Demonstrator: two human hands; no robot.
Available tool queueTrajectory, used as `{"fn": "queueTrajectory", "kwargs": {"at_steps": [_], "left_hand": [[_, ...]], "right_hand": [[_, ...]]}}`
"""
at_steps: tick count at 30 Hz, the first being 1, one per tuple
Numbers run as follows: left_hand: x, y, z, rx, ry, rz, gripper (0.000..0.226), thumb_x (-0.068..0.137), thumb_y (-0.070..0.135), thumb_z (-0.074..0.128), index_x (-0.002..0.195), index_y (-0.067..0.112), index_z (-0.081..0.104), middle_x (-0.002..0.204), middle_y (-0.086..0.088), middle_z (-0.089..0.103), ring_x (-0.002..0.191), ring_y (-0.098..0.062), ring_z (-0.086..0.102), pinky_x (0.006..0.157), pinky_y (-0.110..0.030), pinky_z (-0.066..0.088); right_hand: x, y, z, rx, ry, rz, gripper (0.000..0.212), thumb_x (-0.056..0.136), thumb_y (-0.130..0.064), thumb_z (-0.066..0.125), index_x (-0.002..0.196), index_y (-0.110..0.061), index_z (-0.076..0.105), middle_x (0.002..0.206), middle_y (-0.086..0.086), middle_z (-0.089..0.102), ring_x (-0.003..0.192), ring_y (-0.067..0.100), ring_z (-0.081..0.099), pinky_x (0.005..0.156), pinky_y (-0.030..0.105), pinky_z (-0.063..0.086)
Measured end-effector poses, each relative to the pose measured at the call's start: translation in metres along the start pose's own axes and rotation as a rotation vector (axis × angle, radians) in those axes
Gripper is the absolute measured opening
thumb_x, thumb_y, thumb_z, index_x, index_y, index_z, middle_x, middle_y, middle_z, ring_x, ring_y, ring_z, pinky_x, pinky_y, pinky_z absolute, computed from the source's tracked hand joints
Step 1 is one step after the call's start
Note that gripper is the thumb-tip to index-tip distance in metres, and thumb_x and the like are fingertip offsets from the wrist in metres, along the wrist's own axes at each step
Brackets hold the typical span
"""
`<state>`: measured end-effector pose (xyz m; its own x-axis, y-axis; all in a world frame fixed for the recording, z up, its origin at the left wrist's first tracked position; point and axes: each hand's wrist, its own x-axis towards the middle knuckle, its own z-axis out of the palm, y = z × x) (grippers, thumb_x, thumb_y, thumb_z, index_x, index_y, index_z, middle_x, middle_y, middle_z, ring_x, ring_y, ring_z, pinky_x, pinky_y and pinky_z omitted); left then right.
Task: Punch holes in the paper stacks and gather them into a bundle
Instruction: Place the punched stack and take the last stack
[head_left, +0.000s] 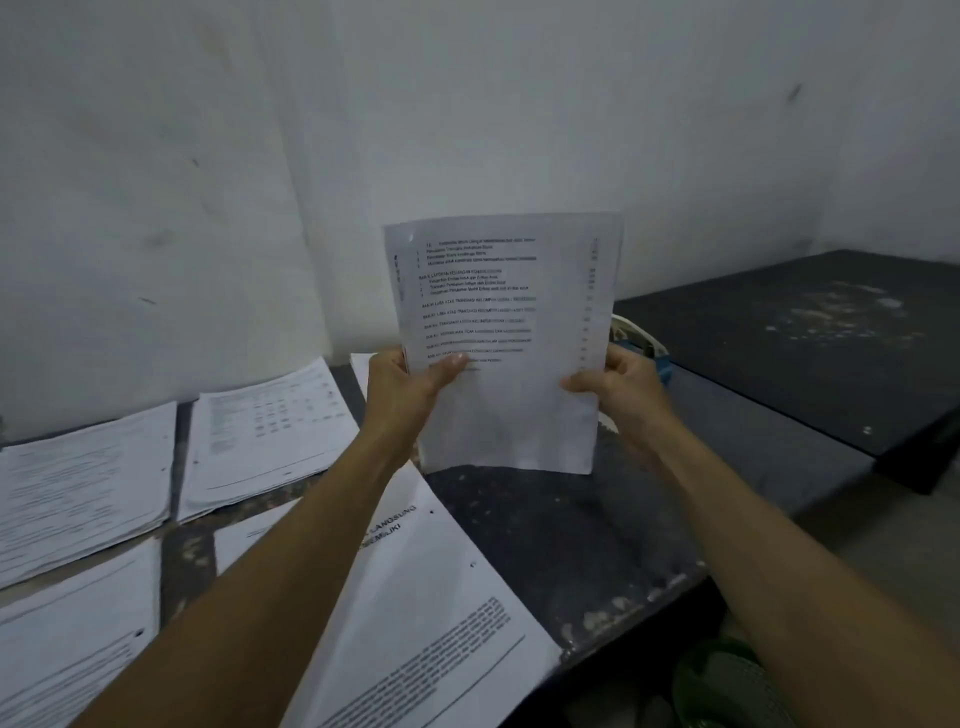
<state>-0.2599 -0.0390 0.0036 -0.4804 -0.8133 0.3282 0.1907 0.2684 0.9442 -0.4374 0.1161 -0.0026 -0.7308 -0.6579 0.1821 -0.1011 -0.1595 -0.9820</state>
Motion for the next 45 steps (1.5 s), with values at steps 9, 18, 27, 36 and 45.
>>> {"fn": "queueTrajectory", "kwargs": {"at_steps": [9,18,27,36,45], "left_hand": [[0.001,-0.004,0.01,-0.02,-0.035,-0.013,0.038,0.07,0.037,0.081,0.104,0.027,0.068,0.103,0.01,0.074,0.087,-0.015,0.073,0.07,-0.028,0.06],[0.008,-0.003,-0.003,0.017,-0.075,0.001,0.046,0.063,0.039,0.085,0.105,0.028,0.07,0.106,0.009,0.075,0.095,-0.019,0.072,0.082,-0.039,0.061],[0.009,0.006,-0.002,0.036,-0.089,0.005,0.047,0.061,0.042,0.087,0.104,0.028,0.072,0.099,0.014,0.076,0.086,-0.012,0.074,0.066,-0.024,0.06],[0.032,0.039,0.007,0.036,-0.166,-0.046,0.034,0.07,0.026,0.09,0.1,0.023,0.076,0.096,0.008,0.078,0.083,-0.012,0.076,0.066,-0.023,0.06],[0.037,0.008,0.035,-0.081,-0.086,-0.258,0.028,0.083,0.011,0.08,0.109,0.015,0.072,0.102,0.001,0.077,0.089,-0.022,0.075,0.076,-0.037,0.062]], "right_hand": [[-0.006,0.015,0.003,-0.06,0.052,-0.04,0.06,0.066,0.001,0.081,0.117,-0.02,0.058,0.11,-0.005,0.067,0.1,0.015,0.064,0.069,0.024,0.056],[-0.002,0.008,0.018,-0.057,0.077,-0.08,0.048,0.067,0.001,0.079,0.105,-0.023,0.061,0.1,-0.01,0.067,0.092,0.011,0.064,0.063,0.021,0.054],[0.003,-0.003,0.013,-0.025,0.01,-0.023,0.036,0.084,-0.002,0.061,0.116,-0.016,0.064,0.113,0.0,0.068,0.102,0.02,0.063,0.073,0.028,0.05],[0.023,-0.028,-0.015,-0.116,-0.041,0.039,0.019,0.096,-0.017,0.062,0.112,-0.022,0.071,0.109,-0.005,0.074,0.095,0.021,0.07,0.08,0.039,0.058],[0.063,-0.037,-0.036,-0.409,0.048,0.019,0.018,0.087,-0.026,0.074,0.091,-0.009,0.074,0.086,-0.005,0.073,0.066,0.01,0.067,0.052,0.022,0.05]]}}
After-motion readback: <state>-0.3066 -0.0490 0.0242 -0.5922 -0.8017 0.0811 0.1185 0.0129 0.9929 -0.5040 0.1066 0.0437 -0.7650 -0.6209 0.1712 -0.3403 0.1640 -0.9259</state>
